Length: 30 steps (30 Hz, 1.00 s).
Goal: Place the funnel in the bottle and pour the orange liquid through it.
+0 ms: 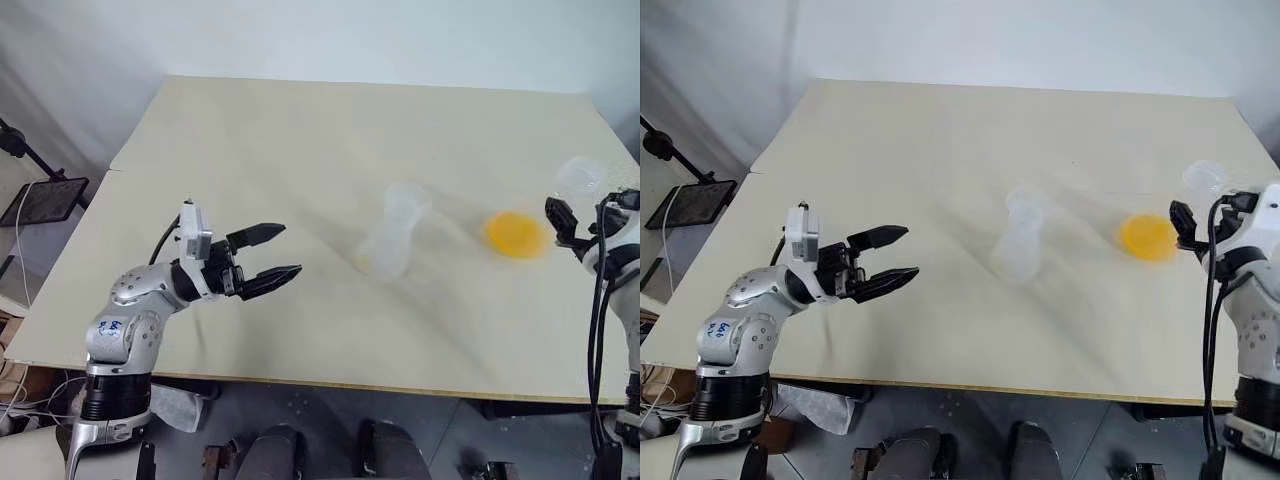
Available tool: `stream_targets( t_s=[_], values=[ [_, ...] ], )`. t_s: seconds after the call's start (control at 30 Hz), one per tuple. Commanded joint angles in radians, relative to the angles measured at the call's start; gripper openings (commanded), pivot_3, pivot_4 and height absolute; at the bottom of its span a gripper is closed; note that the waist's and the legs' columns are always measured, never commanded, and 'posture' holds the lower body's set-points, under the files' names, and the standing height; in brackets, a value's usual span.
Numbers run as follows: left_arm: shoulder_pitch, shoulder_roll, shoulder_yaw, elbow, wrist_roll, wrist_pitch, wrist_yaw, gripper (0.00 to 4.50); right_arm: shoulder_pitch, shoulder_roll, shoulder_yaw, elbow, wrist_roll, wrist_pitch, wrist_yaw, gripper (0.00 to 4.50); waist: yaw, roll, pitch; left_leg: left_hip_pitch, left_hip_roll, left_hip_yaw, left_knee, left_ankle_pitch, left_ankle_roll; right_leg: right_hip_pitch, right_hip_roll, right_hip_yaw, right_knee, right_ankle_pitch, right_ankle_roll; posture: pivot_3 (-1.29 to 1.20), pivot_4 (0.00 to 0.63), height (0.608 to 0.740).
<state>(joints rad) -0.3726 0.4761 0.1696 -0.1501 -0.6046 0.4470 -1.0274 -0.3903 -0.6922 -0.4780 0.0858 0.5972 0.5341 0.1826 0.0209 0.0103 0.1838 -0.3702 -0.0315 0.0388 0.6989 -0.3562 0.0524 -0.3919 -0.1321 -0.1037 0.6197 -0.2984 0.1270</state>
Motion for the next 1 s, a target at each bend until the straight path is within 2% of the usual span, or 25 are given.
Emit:
stream_targets(
  t_s=[0.03, 0.43, 0.53, 0.67, 0.73, 0.8, 0.87, 1.0],
  values=[
    [-0.014, 0.024, 0.008, -0.018, -0.021, -0.007, -0.001, 4.44, -0.071, 0.014, 0.008, 0.090, -0.046, -0.093, 0.049, 4.50, -0.001, 0.000, 0.000, 0.000, 0.000, 0.001, 0.000, 0.000, 0.000, 0.000, 0.000, 0.000, 0.000, 0.000, 0.000, 0.00, 0.150, 0.740],
    [-0.019, 0.027, 0.000, -0.018, -0.025, -0.011, 0.000, 4.44, -0.206, 0.043, 0.015, 0.289, -0.122, -0.257, 0.110, 4.50, -0.003, 0.000, 0.000, 0.000, 0.000, 0.000, 0.000, 0.000, 0.000, 0.000, 0.000, -0.001, -0.001, 0.000, 0.000, 0.00, 0.150, 0.740],
    [-0.013, 0.029, 0.001, -0.018, -0.023, -0.014, 0.000, 4.50, -0.209, 0.050, 0.010, 0.295, -0.120, -0.274, 0.120, 3.87, -0.004, 0.000, 0.000, 0.000, 0.000, 0.000, 0.000, 0.000, 0.000, 0.000, 0.000, -0.001, -0.001, 0.000, 0.000, 0.00, 0.150, 0.740],
    [-0.009, 0.030, 0.001, -0.016, -0.020, -0.016, -0.001, 4.50, -0.200, 0.060, 0.014, 0.289, -0.127, -0.293, 0.131, 2.55, -0.004, 0.000, 0.000, 0.000, 0.000, 0.000, 0.000, 0.000, 0.000, 0.000, 0.000, -0.001, -0.001, 0.000, 0.000, 0.00, 0.150, 0.740],
    [-0.008, 0.030, 0.001, -0.013, -0.019, -0.017, -0.002, 4.50, -0.198, 0.065, 0.017, 0.285, -0.133, -0.299, 0.135, 2.52, -0.008, 0.000, 0.000, 0.000, 0.000, 0.000, 0.000, 0.000, 0.000, 0.000, 0.000, -0.001, -0.001, 0.000, 0.000, 0.00, 0.150, 0.740],
    [-0.004, 0.030, 0.000, -0.009, -0.016, -0.021, -0.003, 4.50, -0.178, 0.075, 0.017, 0.221, -0.114, -0.304, 0.166, 2.52, -0.009, 0.000, 0.000, 0.000, 0.000, 0.000, -0.001, 0.000, 0.000, 0.000, 0.000, -0.001, -0.001, 0.000, 0.000, 0.00, 0.150, 0.740],
    [-0.002, 0.027, -0.001, -0.006, -0.015, -0.026, -0.004, 4.50, -0.128, 0.066, 0.046, 0.052, -0.099, -0.299, 0.222, 2.52, -0.009, 0.002, 0.001, 0.000, 0.001, 0.000, -0.001, 0.000, -0.001, 0.000, 0.000, 0.000, -0.001, 0.000, 0.000, 0.00, 0.150, 0.740],
    [0.002, 0.024, -0.006, 0.002, -0.010, -0.036, -0.003, 4.50, -0.062, 0.060, 0.107, -0.191, -0.065, -0.184, 0.238, 2.52, -0.013, 0.007, 0.004, -0.001, 0.000, 0.000, -0.001, 0.000, -0.001, -0.001, 0.000, 0.000, -0.001, 0.000, 0.000, 0.00, 0.150, 0.740]
  ],
)
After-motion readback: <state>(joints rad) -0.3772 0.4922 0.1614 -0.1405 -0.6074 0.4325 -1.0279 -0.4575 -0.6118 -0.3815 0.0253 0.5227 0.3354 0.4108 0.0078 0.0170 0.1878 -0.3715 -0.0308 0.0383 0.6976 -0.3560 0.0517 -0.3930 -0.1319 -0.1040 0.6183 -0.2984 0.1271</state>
